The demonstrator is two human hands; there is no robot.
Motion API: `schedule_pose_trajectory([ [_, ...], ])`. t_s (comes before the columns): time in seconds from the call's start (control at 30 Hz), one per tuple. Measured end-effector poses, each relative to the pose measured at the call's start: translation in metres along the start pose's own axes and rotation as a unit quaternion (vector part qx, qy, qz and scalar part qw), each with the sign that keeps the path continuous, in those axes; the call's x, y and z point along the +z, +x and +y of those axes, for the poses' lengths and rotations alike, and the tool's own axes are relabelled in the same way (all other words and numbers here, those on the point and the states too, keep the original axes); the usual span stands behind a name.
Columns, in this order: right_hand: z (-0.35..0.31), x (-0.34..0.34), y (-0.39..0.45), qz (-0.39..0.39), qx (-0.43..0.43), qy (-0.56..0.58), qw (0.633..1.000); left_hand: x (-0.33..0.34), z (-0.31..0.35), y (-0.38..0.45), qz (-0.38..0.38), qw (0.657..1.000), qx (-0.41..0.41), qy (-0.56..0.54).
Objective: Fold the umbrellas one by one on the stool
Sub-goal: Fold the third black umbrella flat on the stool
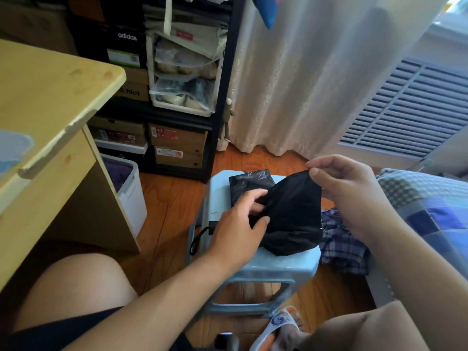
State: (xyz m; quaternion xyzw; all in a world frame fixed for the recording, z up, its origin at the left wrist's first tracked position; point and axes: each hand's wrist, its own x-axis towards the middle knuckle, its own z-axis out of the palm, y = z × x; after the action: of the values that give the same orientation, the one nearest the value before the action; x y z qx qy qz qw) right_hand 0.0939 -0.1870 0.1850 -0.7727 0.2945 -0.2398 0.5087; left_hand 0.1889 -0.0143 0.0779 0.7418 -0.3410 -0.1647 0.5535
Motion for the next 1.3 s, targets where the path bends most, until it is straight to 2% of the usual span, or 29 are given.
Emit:
schedule_pose_trajectory([
  [0.1,0.001,0.001,-0.001,-0.008,-0.007,0.001,1.0,0.0,0.0,0.002,-0.017,1.0,0.011,0.015],
  [0.2,0.002,-0.001,-0.001,-0.01,-0.007,0.0,1.0,0.001,0.002,0.004,-0.002,1.0,0.031,0.005],
  [0.33,0.002,-0.004,-0.001,-0.009,0.001,0.006,1.0,0.002,0.004,0.009,0.073,0.996,0.008,-0.057],
  [0.47,0.007,-0.007,-0.001,-0.006,0.014,0.014,1.0,0.004,0.006,0.006,0.163,0.985,0.033,-0.039],
  [0.77,0.007,-0.01,-0.002,-0.012,0.019,0.019,1.0,0.004,0.002,0.005,0.092,0.994,0.015,-0.049],
  [0.9,0.006,-0.009,-0.001,-0.015,0.018,0.012,1.0,0.0,0.002,0.004,0.049,0.997,0.052,-0.029],
  [1.07,0.005,-0.006,-0.003,-0.018,0.012,0.009,1.0,0.001,0.004,0.0,0.029,0.992,0.104,0.066],
  [1.17,0.004,-0.004,-0.003,-0.015,0.009,0.009,1.0,0.003,0.008,0.001,0.052,0.993,0.101,0.039],
  [1.3,0.003,-0.004,-0.003,-0.009,0.004,0.014,1.0,-0.001,0.019,0.006,0.158,0.984,0.031,-0.074],
])
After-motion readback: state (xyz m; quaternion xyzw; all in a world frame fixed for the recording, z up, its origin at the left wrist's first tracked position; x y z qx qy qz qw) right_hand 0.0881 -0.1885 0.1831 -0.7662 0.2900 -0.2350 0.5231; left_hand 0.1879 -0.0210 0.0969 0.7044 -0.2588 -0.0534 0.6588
